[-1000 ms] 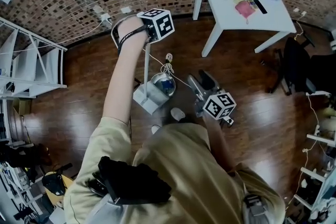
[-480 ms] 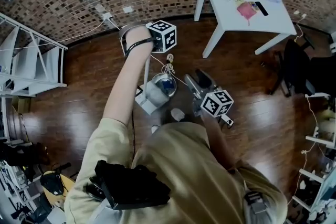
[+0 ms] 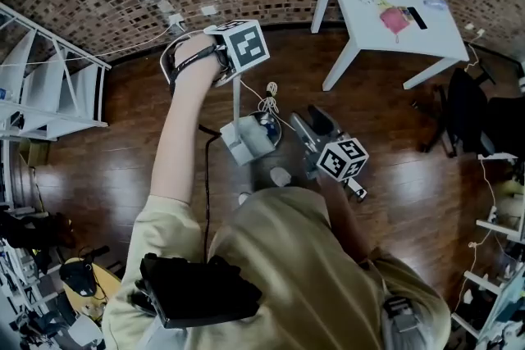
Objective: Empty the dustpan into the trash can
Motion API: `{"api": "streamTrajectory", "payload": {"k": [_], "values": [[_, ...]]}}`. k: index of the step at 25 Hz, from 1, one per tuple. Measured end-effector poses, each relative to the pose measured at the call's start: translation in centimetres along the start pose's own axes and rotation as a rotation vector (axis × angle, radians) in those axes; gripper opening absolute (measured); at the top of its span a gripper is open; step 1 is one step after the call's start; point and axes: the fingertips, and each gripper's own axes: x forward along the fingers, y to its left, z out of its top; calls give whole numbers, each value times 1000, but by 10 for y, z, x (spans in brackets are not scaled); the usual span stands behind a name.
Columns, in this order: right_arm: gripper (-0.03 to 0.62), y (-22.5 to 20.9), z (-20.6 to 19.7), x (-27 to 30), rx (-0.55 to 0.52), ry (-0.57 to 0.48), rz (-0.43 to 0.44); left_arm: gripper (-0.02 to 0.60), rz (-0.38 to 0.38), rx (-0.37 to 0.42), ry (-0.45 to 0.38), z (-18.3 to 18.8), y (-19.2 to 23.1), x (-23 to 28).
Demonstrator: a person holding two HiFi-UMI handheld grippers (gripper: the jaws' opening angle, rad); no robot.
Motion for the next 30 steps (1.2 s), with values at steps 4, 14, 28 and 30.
{"api": "streamTrajectory", "payload": {"k": [4,14,28,30], "values": [[282,4,-1,10,9,9,14,0,-50,45,109,-25,-21,33],[282,35,-19,30,20,34,83,0,-198,88,53,-56,-79,-8],[281,7,-29,-14,56,19,-25,0,-244,-146,-172,-155,-83,-16],[279,5,-30,-12,56,31,-17,0,-217,-236,-211,-188,-84,-22]]}}
